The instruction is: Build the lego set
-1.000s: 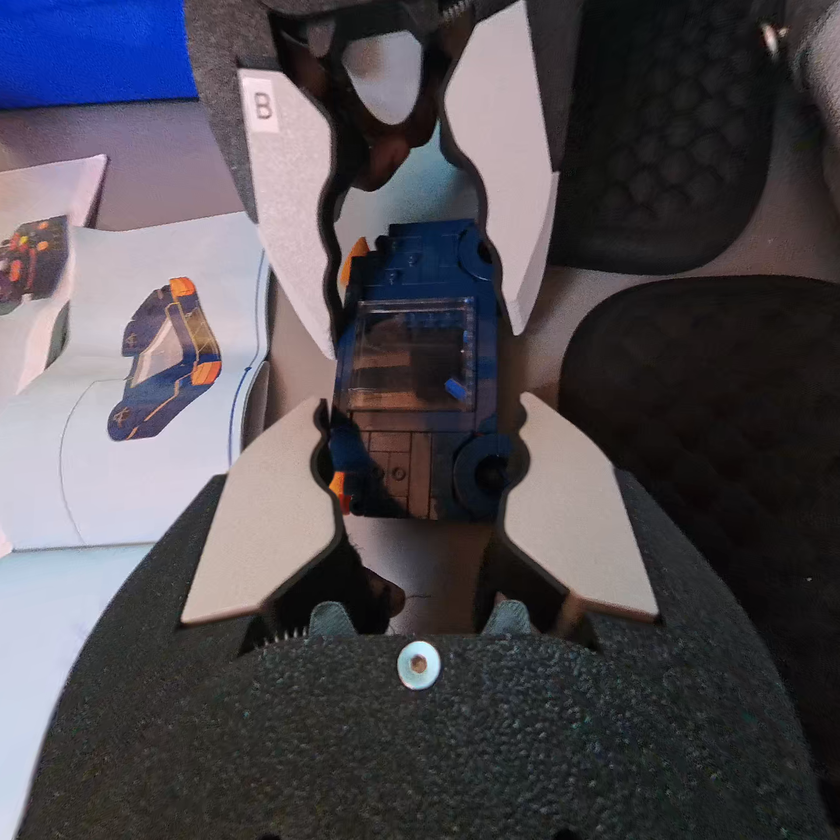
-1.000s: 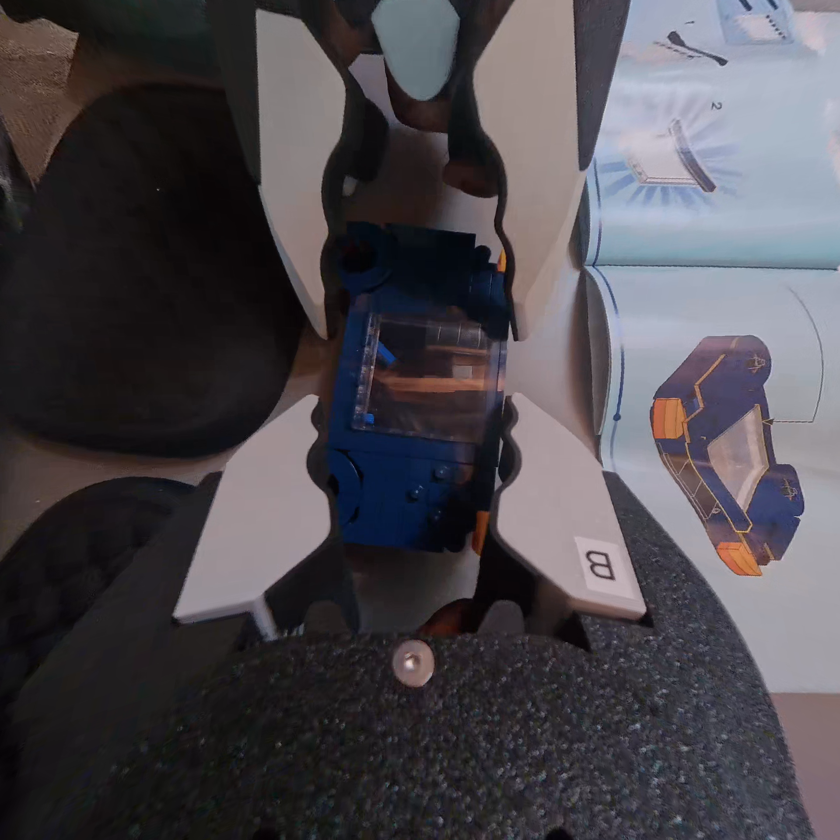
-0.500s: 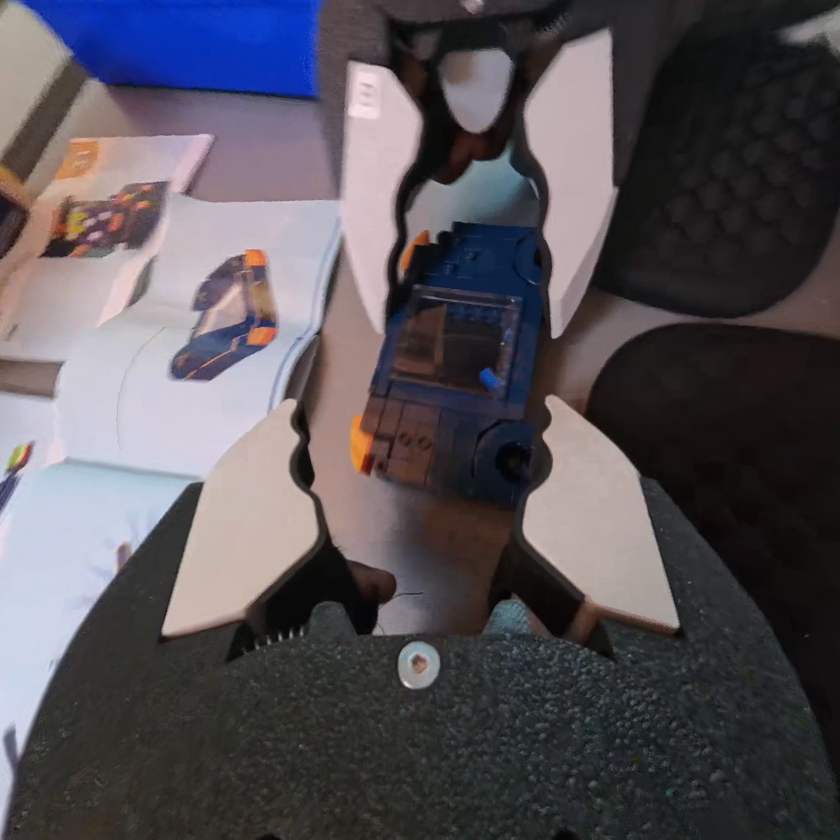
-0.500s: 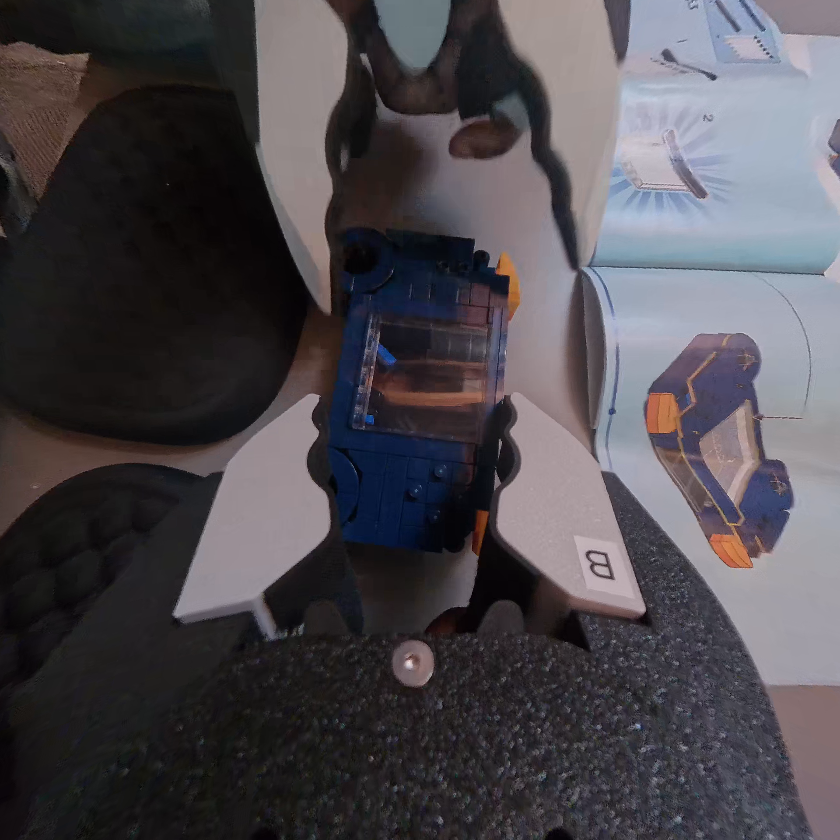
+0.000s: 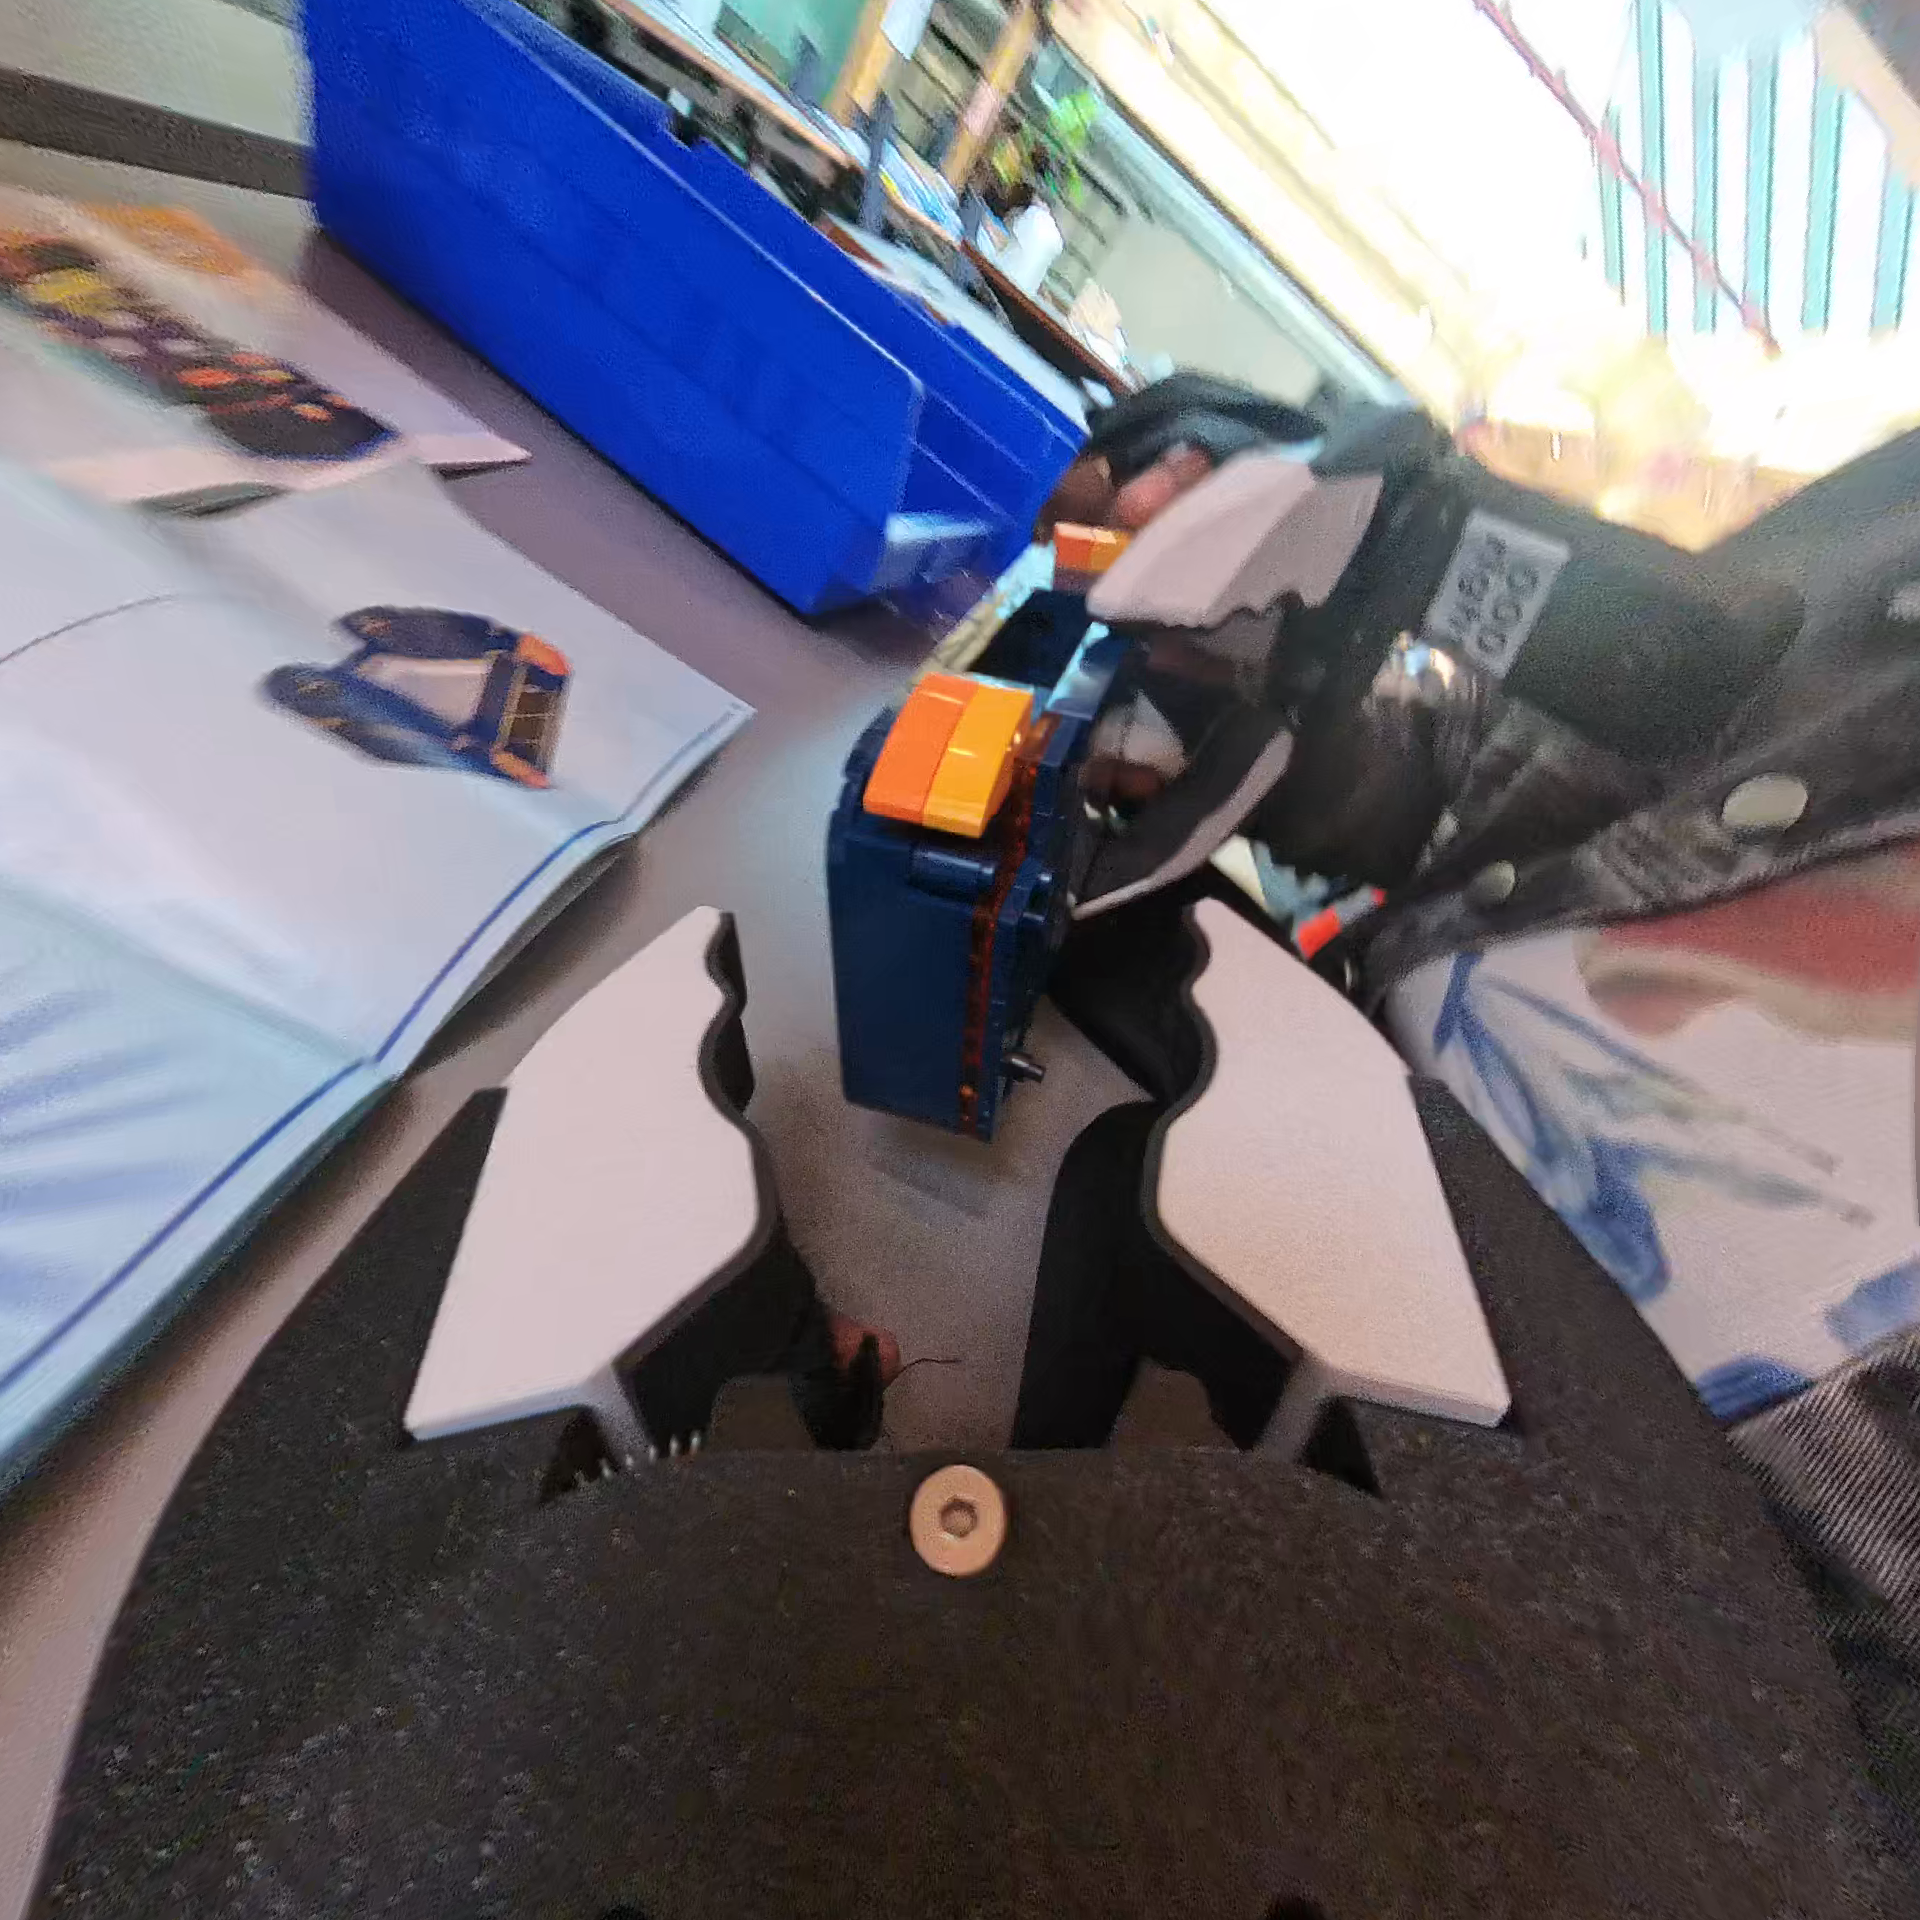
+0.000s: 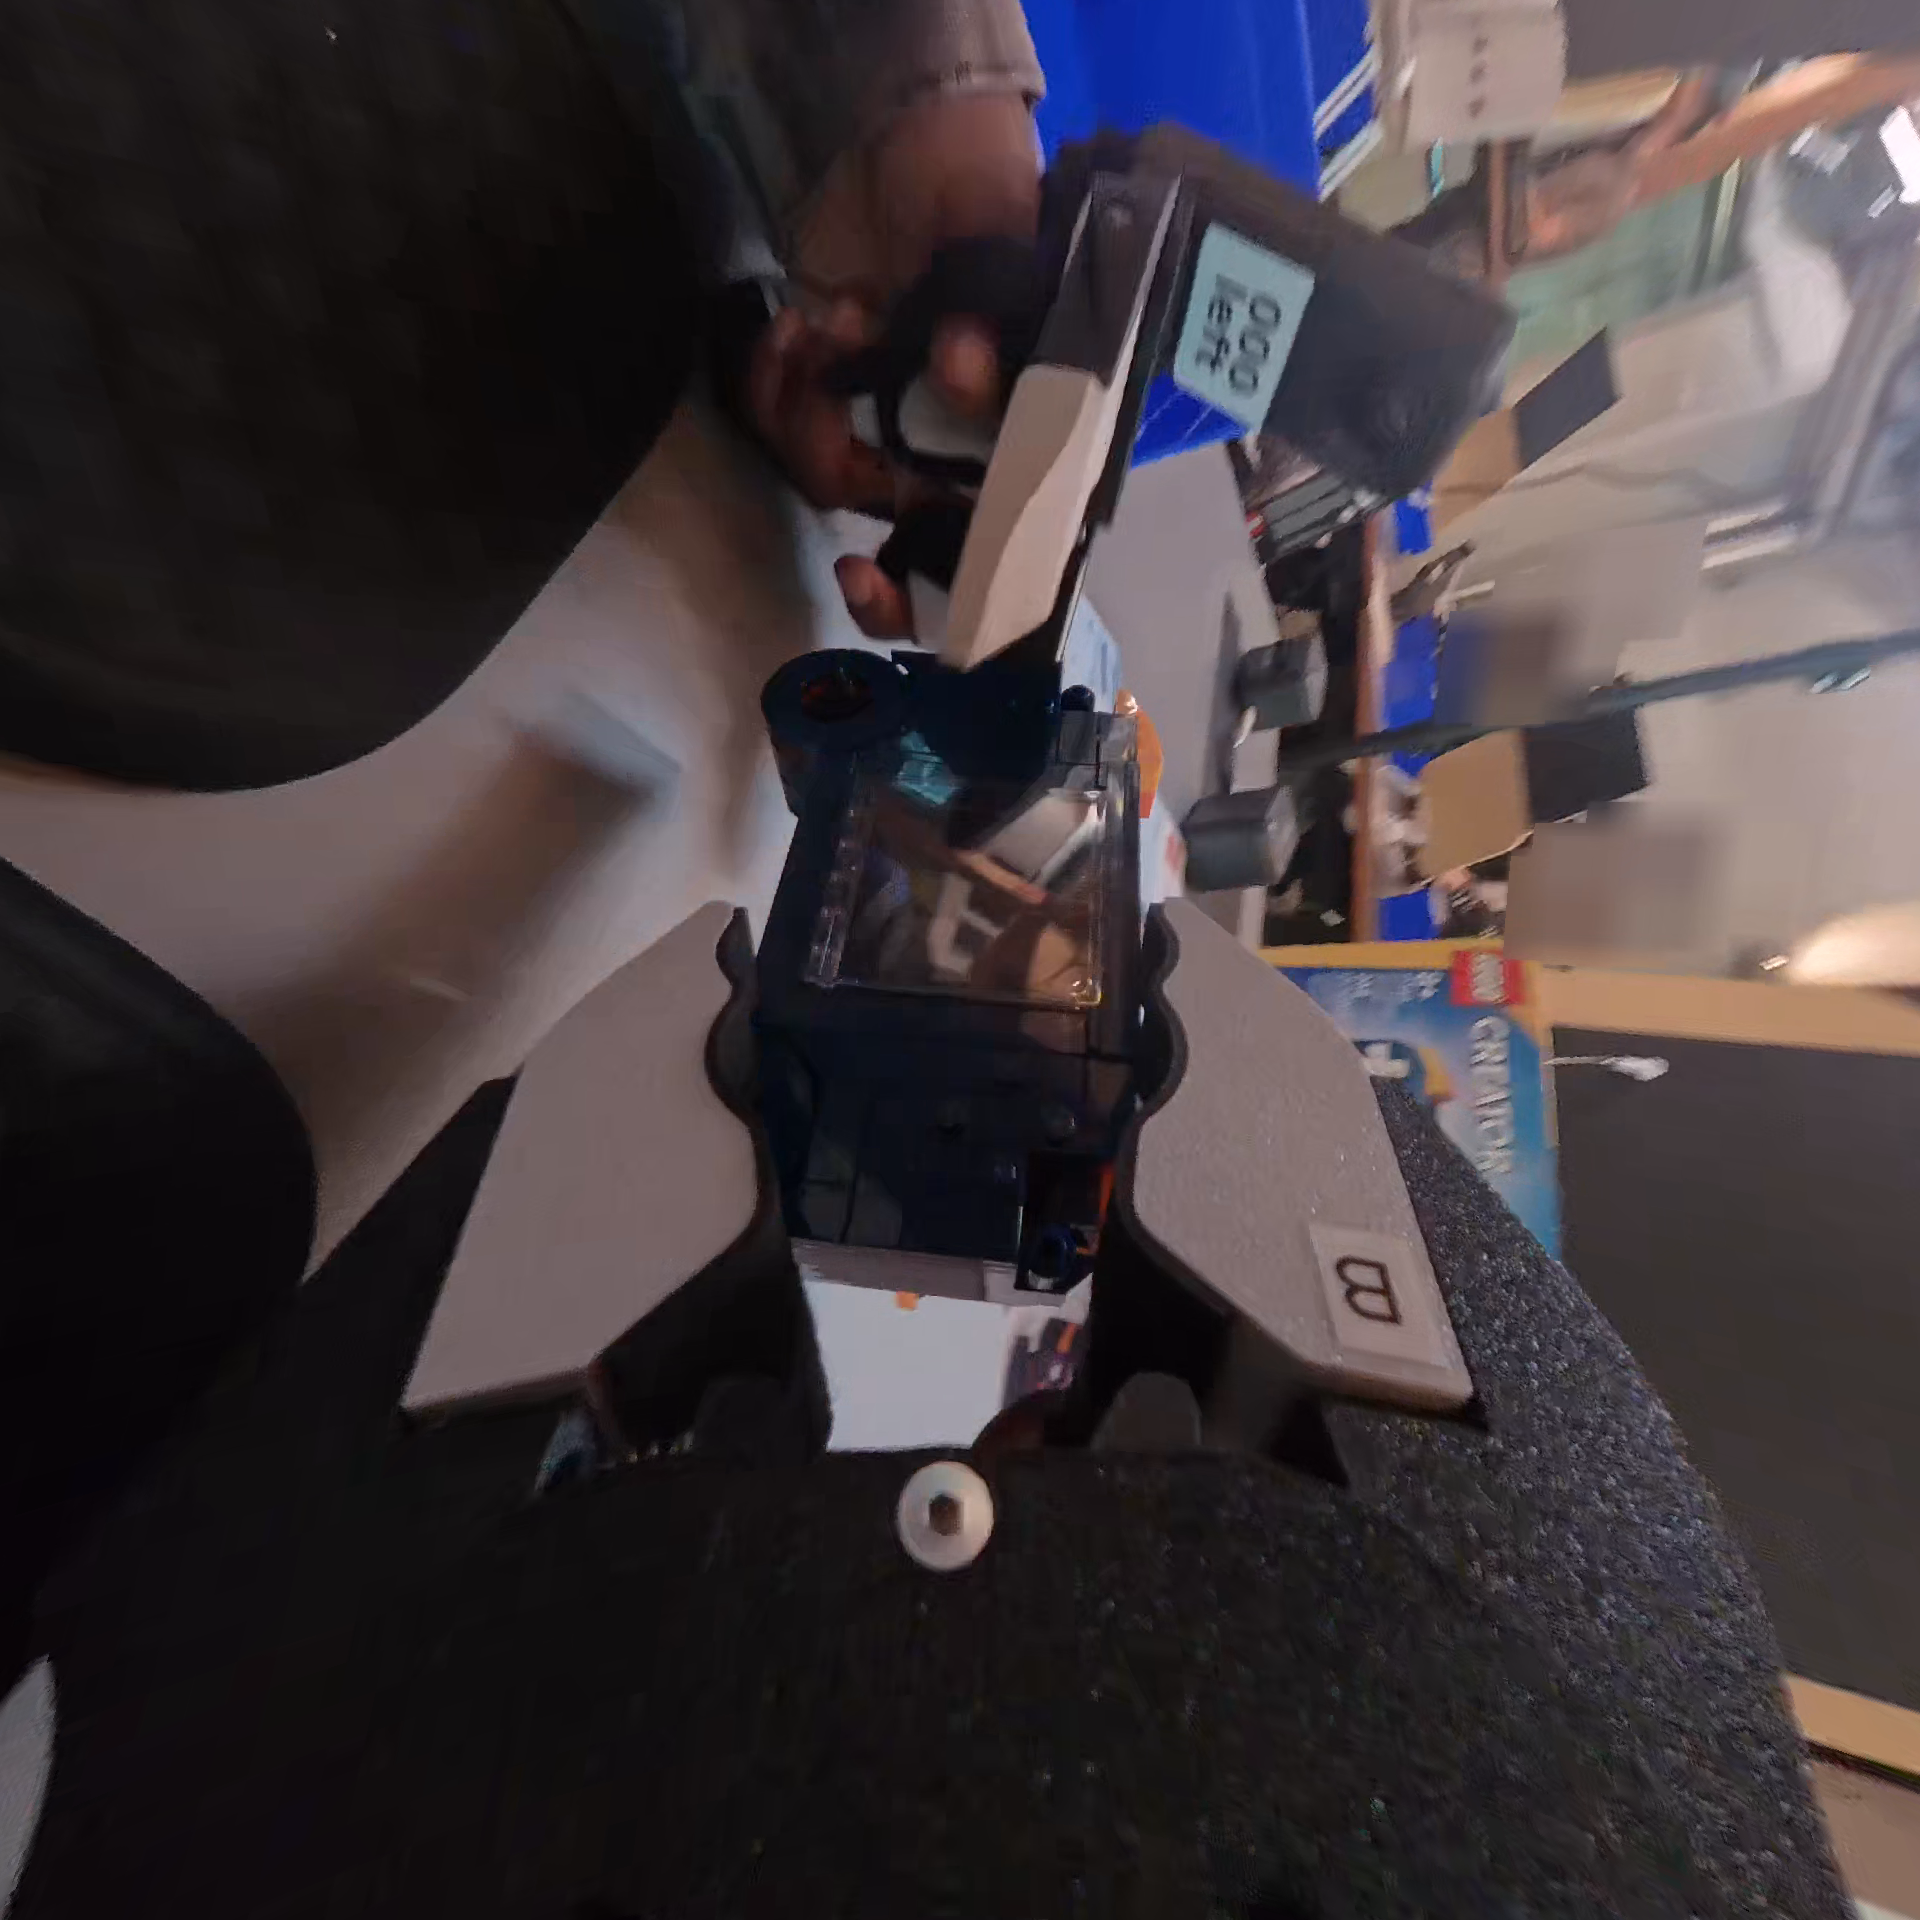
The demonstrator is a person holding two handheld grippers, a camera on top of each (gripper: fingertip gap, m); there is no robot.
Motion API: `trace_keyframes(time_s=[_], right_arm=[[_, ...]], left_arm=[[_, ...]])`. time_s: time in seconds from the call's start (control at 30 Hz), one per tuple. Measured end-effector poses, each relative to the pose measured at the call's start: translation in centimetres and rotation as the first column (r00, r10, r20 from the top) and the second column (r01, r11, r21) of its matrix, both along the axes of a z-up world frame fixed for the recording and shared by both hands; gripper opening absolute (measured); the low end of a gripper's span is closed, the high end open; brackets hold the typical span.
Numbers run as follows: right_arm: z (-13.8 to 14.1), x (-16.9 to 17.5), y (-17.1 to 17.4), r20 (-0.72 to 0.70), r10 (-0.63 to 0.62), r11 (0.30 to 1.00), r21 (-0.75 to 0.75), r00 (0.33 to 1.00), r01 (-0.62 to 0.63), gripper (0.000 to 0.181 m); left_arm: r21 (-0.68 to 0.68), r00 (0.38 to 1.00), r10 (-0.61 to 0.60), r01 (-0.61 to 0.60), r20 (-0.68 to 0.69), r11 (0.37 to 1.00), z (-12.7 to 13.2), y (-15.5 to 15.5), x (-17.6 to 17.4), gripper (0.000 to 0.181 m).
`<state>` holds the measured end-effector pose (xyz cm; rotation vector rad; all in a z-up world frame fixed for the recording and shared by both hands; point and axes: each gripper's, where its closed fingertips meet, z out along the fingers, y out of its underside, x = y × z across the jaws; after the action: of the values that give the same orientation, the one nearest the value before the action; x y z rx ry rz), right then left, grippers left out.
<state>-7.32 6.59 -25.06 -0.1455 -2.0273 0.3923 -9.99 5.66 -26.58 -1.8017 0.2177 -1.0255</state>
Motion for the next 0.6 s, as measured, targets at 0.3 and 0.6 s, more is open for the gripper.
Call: trace_keyframes(time_s=[0.3,0.6], right_arm=[[-0.1,0.6,0.7,-0.178,0.032,0.997,0.074,0.984,-0.019,0.041],[1.5,1.5,1.2,0.147,-0.041,0.709,-0.693,0.988,0.132,0.000]], left_arm=[[0.352,0.792,0.171,0.059,-0.586,0.934,-1.0,1.4,0.3,0.037],[0.225,0.632,0.103,0.115,-0.768,0.968,-4.3,0.4,0.5,0.037]])
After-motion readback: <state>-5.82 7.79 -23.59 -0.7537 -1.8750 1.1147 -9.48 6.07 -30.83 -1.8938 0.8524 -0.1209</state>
